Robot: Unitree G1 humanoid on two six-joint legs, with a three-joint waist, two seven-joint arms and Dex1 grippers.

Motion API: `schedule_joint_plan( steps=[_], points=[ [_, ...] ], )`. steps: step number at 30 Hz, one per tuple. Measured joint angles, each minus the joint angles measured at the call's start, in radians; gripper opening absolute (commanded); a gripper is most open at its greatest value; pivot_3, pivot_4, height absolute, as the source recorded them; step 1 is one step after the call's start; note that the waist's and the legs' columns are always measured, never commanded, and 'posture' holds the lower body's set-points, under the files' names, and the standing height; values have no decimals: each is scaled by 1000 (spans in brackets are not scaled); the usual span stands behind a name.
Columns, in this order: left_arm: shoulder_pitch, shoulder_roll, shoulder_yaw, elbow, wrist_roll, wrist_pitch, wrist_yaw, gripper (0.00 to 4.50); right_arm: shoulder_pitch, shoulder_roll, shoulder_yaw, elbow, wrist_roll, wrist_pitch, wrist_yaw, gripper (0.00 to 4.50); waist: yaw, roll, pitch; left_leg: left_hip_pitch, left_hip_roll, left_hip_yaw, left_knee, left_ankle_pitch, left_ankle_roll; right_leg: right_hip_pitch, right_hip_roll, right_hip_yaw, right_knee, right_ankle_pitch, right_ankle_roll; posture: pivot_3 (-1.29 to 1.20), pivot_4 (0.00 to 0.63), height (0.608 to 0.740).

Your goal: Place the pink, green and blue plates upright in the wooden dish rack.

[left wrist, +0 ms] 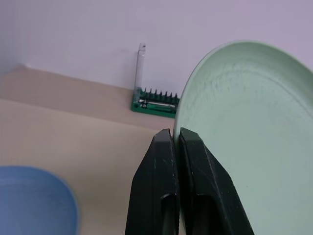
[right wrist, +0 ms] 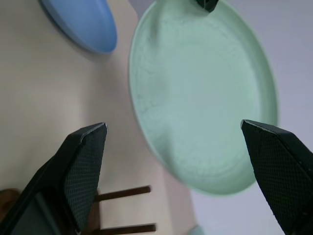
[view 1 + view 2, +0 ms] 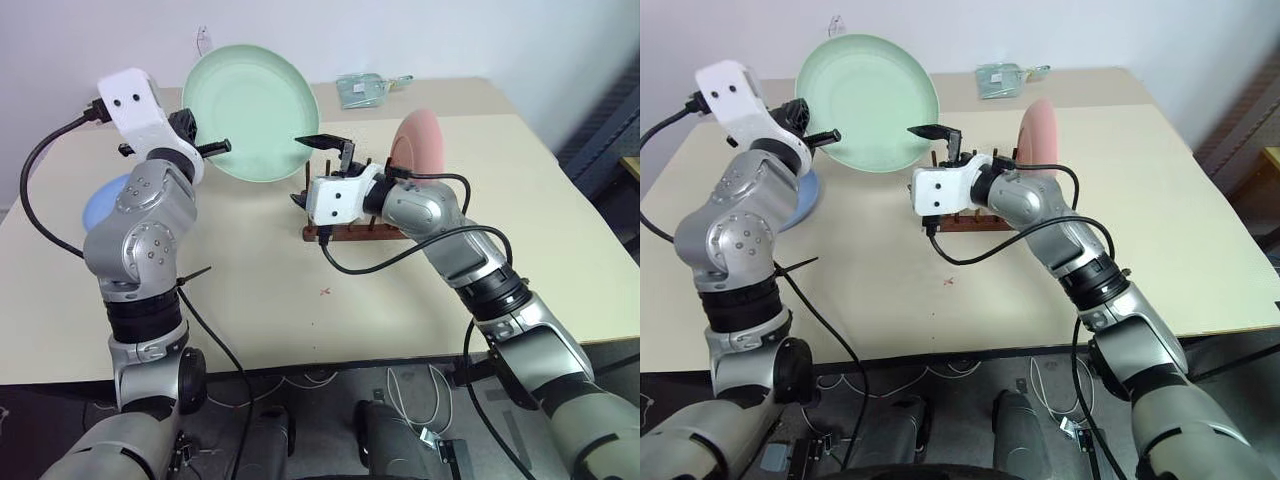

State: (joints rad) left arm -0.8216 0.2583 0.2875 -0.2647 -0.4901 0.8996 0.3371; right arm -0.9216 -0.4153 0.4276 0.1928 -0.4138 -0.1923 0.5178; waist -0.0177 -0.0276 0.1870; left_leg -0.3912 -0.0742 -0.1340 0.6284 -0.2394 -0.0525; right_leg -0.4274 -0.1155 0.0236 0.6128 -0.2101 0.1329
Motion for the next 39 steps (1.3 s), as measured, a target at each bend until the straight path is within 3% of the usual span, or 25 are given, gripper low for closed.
schedule_joint_plan(
  steps=[5,6,8,15,18,22,25,28,30,34,39],
  points=[
    [-42,-26,-1,-59,-1,75,6,0,-27,36,28,91,-81,-52,-60,4464,1,0,0,0,0,0,0,0,-1,0,0,0,0,0,0,0,150,740],
    [-42,-29,0,-63,-1,90,5,0,-31,41,31,107,-97,-64,-73,4233,0,0,0,0,0,0,0,0,-1,0,0,0,0,0,0,0,150,740],
    [-42,-40,-1,-75,-4,122,-4,0,-46,44,38,148,-139,-81,-108,3607,-1,0,0,0,0,0,0,1,-1,0,0,0,0,0,0,0,150,740],
    [-43,-55,10,-102,-10,147,-20,0,-63,43,37,188,-227,-87,-196,45,-3,0,0,0,0,0,0,1,-1,0,0,0,0,0,0,0,150,740],
    [-43,-76,42,-101,-16,128,-38,1008,-62,44,38,187,-244,-99,-207,0,-2,0,0,0,0,0,0,1,-1,0,1,0,0,0,0,0,150,740],
    [-67,-146,100,-98,-72,32,-68,3000,-47,41,36,183,-253,-96,-209,0,3,-1,1,0,0,0,1,1,-1,1,0,0,-1,0,0,0,150,740],
    [-130,-149,178,-75,-88,-79,-42,3000,-22,39,33,169,-248,-79,-206,0,-2,-2,1,0,0,0,0,1,-1,1,1,0,-1,0,0,0,150,740],
    [-143,-90,238,-33,-80,-169,-32,3000,3,30,-1,153,-224,-52,-192,0,-5,-1,1,1,1,0,-1,1,-1,1,1,1,0,0,0,0,150,740],
    [-121,12,249,31,-49,-204,-61,3000,42,36,-58,88,-143,-17,-157,0,-5,-1,2,1,1,0,-1,1,-1,0,2,1,0,0,0,0,150,740],
    [80,261,182,128,86,-289,-233,3000,137,88,-221,-154,164,162,-37,0,-14,0,2,1,1,0,-2,0,-1,0,2,1,0,0,0,0,150,740],
    [369,287,-26,157,138,-365,-506,3000,163,239,-426,-453,620,606,-15,0,1,0,2,0,1,-3,-1,-2,3,1,2,0,1,1,-2,0,150,740]
  ],
)
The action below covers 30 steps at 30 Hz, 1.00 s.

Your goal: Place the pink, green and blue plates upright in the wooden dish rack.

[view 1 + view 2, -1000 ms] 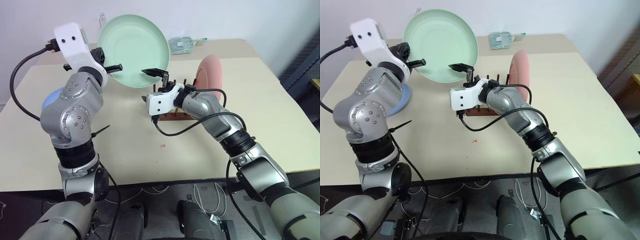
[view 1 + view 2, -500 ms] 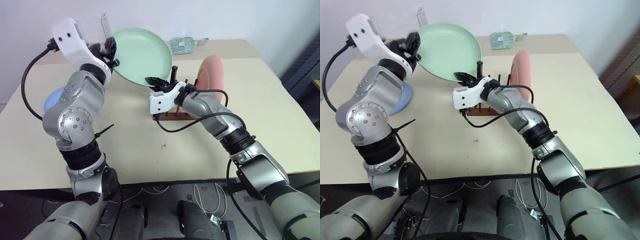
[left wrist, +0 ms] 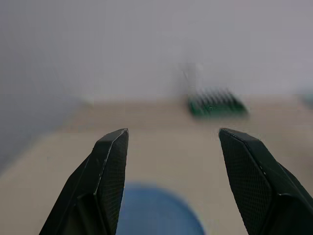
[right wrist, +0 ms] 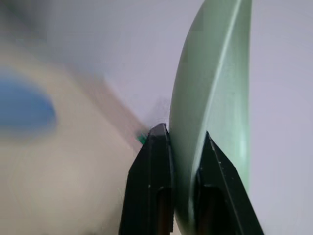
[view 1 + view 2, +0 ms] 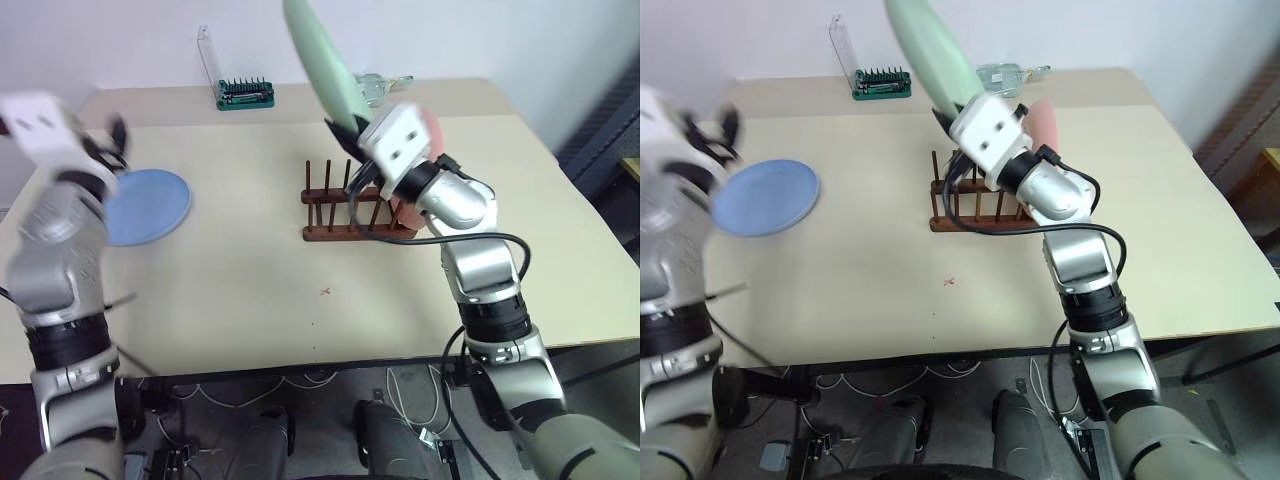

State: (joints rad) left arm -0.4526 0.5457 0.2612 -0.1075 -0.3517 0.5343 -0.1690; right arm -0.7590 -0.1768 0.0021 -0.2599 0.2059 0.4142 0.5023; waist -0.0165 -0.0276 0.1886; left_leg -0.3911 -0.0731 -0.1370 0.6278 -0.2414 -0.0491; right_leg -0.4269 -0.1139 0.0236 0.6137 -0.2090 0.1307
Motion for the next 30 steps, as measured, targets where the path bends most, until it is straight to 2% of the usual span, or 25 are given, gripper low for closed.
schedule_joint_plan(
  steps=[3,8,14,26,30],
  points=[
    [105,-3,-112,-63,-1,-36,-139,3000,-1,58,-130,-98,241,279,-100,0,3,1,0,0,0,0,0,0,0,0,0,0,0,0,-1,0,150,740],
    [169,-67,-152,-169,-81,-48,-267,3000,-1,144,-299,-152,471,537,-327,0,-3,6,1,0,1,1,-2,0,0,-2,0,0,0,0,-1,0,150,740],
    [226,-73,-253,-223,-81,-46,-367,3000,34,129,-353,-157,518,672,-497,0,-1,9,1,0,1,2,-1,0,1,-2,0,0,0,0,-1,0,150,740],
    [214,-94,-253,-223,-72,-46,-373,3000,31,105,-357,-142,553,728,-581,0,-3,10,1,0,1,3,-1,0,1,-2,0,0,0,0,-1,0,150,740],
    [214,-102,-255,-224,-71,-46,-371,3057,-6,91,-342,-99,552,738,-597,1690,-4,10,1,0,1,2,-1,0,1,-2,0,0,0,0,-1,0,150,740]
  ],
)
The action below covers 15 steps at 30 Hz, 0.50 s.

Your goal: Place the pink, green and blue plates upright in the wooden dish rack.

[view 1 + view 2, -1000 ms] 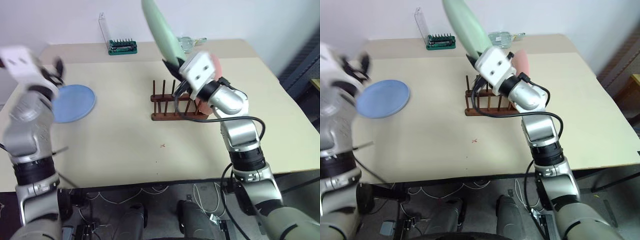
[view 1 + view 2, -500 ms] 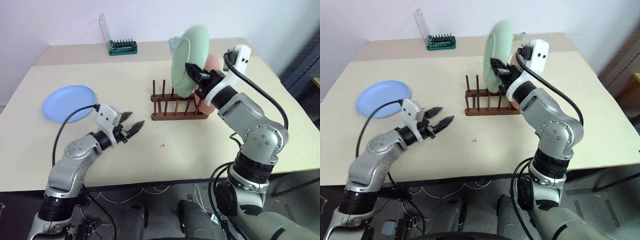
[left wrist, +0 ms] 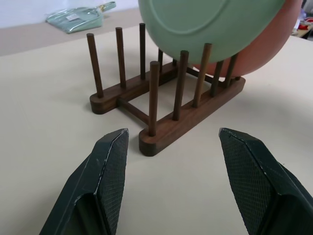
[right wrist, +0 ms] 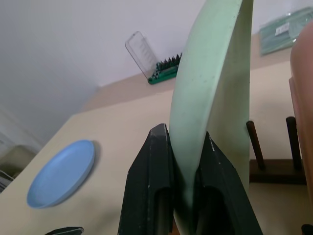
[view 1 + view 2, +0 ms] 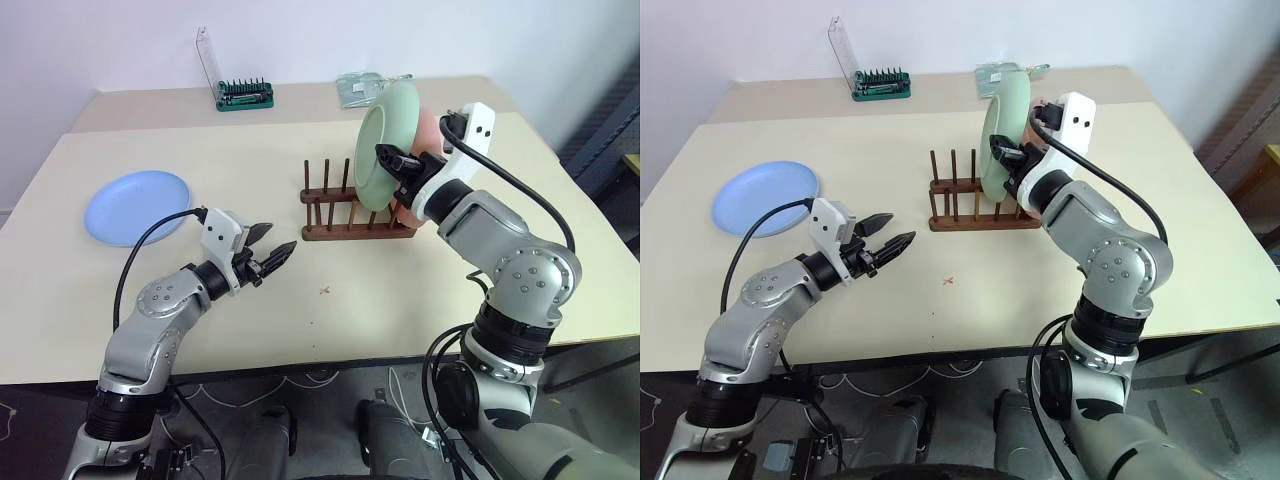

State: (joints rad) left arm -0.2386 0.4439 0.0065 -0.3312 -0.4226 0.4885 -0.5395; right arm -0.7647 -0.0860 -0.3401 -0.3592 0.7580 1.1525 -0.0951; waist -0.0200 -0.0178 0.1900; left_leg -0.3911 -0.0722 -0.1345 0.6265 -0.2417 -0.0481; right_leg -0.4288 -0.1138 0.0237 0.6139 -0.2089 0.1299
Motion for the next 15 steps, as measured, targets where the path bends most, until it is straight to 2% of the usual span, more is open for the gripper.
schedule_joint_plan(
  steps=[5,6,10,15],
  points=[
    [6,-7,-1,-4,1,0,4,3057,-12,-15,24,11,0,-1,-1,4248,0,0,0,0,0,0,0,0,0,0,0,0,0,0,0,0,150,740],
    [8,-9,-1,-4,1,0,4,3057,-14,-18,28,11,-1,-2,0,4381,1,0,0,0,0,0,0,0,0,0,0,0,0,0,0,0,150,740],
    [9,-11,-1,-4,2,0,9,3057,-17,-56,66,10,-17,-13,19,4381,1,0,0,0,0,0,0,0,0,0,0,0,0,0,0,0,150,740],
    [9,-14,-2,-4,8,0,9,3057,-35,-181,185,5,-97,-76,96,4381,0,0,0,0,0,0,0,0,0,0,0,0,-1,0,0,0,150,740]
  ],
)
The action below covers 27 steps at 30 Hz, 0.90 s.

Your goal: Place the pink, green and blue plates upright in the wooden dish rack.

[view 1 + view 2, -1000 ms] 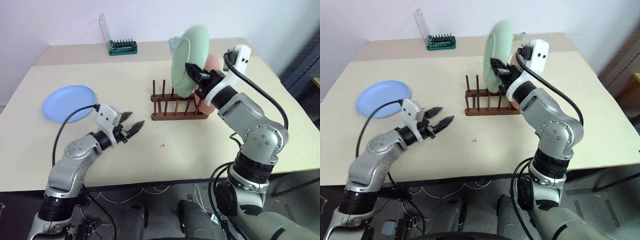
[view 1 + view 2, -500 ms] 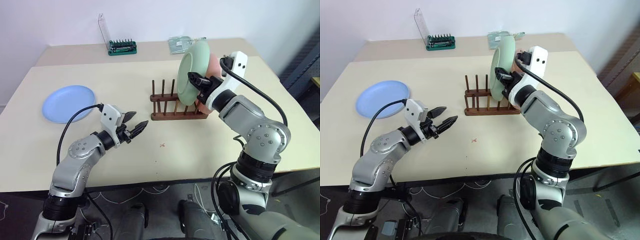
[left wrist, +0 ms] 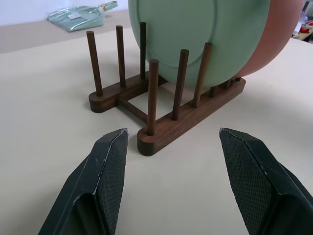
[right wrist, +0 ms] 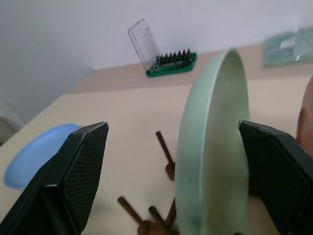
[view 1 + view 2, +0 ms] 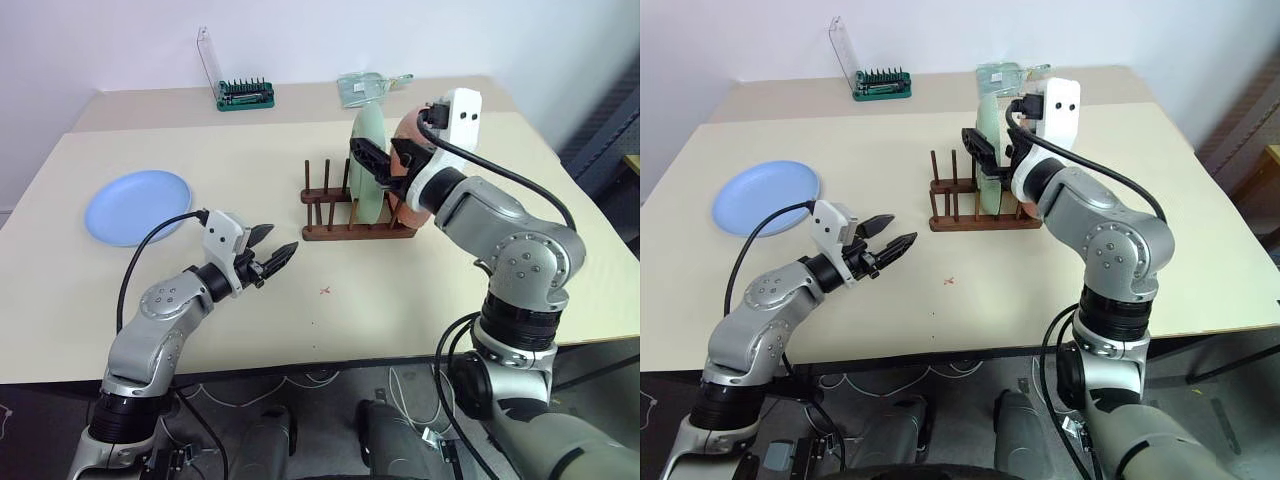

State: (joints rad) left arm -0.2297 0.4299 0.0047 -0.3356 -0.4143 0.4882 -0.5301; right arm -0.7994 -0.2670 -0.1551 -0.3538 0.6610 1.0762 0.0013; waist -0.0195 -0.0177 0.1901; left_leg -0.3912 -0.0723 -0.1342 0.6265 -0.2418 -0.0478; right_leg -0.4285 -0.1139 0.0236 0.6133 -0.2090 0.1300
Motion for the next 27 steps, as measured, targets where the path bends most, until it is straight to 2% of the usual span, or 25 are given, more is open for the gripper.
schedule_joint_plan(
  steps=[3,5,7,9,13,17,19,25,27],
  points=[
    [0,-1,0,0,6,-1,0,3057,-5,-72,59,-16,-60,-53,58,4381,1,0,0,0,0,0,0,0,0,0,0,0,0,0,0,0,150,740],
    [-2,-6,2,2,10,-3,3,3057,-7,-163,132,-18,-125,-117,126,4381,1,0,0,0,0,0,0,0,0,1,0,0,-1,0,0,0,150,740],
    [-5,-13,22,18,10,-7,16,3566,-15,-261,197,-18,-209,-220,209,4500,2,0,0,0,0,0,0,0,0,1,0,0,-1,0,0,0,150,740],
    [-36,-43,75,70,10,-14,78,4350,-34,-291,212,-18,-256,-309,271,4500,2,0,0,0,0,0,0,0,0,1,0,0,-1,0,1,0,150,740],
    [-201,-90,273,242,22,-10,339,4444,-63,-291,266,-10,-321,-440,369,4500,-1,-2,0,0,1,0,1,0,0,1,1,-1,-1,0,1,0,150,740],
    [-364,-88,515,409,52,59,697,4444,-60,-270,349,36,-396,-521,420,4500,1,-2,0,0,0,-1,1,0,0,1,1,-1,-1,0,1,0,150,740],
    [-400,-81,610,452,53,113,821,4444,-59,-257,356,55,-413,-538,436,4500,3,-2,0,0,0,-1,1,0,0,1,0,-1,-1,0,1,0,150,740],
    [-404,-76,689,502,10,277,905,4444,-56,-236,355,74,-442,-568,470,4500,10,-5,0,-1,-1,-3,2,0,0,1,0,-2,-1,0,1,0,150,740],
    [-438,-75,731,580,-23,324,911,4444,-45,-227,354,75,-447,-575,479,4500,8,-6,0,-1,-1,-3,2,0,0,1,0,-2,-1,0,1,0,150,740]
  ],
)
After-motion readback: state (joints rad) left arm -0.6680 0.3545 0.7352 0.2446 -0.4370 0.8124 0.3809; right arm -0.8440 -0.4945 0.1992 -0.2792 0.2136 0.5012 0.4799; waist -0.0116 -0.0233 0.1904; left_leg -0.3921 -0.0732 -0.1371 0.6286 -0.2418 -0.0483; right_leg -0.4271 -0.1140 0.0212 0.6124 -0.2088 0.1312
